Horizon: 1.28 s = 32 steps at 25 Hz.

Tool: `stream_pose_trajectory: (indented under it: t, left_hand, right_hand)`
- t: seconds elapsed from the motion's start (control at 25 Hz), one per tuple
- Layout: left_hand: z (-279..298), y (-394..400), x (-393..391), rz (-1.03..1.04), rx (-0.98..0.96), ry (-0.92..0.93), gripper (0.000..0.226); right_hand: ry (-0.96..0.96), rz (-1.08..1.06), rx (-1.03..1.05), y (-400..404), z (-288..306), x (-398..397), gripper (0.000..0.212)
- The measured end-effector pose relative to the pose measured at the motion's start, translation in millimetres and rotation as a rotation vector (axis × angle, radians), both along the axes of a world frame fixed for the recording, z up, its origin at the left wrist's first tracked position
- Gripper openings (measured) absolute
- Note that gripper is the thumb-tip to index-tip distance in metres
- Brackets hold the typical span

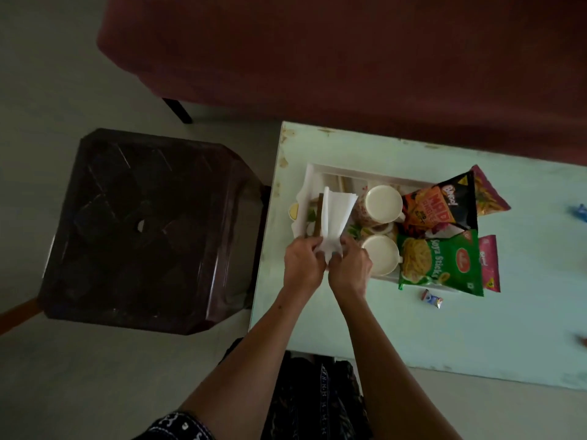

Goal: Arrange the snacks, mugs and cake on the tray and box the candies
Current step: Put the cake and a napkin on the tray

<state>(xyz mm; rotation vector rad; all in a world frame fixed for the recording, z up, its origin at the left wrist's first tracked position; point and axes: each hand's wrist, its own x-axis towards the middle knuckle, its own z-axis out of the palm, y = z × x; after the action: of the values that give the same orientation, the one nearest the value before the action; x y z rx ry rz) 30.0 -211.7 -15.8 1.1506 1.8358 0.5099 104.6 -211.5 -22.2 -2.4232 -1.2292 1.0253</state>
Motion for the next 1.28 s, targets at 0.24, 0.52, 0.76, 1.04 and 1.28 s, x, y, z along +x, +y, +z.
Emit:
stream_pose_trajectory:
  t: [0.24, 0.52, 0.76, 1.04, 1.28]
  left_hand:
    - [-20, 5, 15, 0.075, -0.017, -0.017, 0.015]
    - [-31, 1, 20, 0.161, -0.032, 0.011, 0.012]
    - [-37, -10, 19, 0.159, -0.039, 0.028, 0.018]
    - [-37, -35, 14, 0.185, 0.005, 0.112, 0.02]
    - [-35, -70, 9, 0.261, -0.123, 0.145, 0.018]
  right_hand:
    - [0.05, -0.013, -0.01, 8, -19, 9, 0.022]
    - [0.017, 0.056, 0.016, 4, -35, 9, 0.017]
    - [-0.004, 0.171, 0.018, -14, -45, 10, 0.03]
    - [0.138, 0.228, 0.082, -34, -29, 35, 0.02]
    - [0.332, -0.019, -0.191, -98, -26, 138, 0.026]
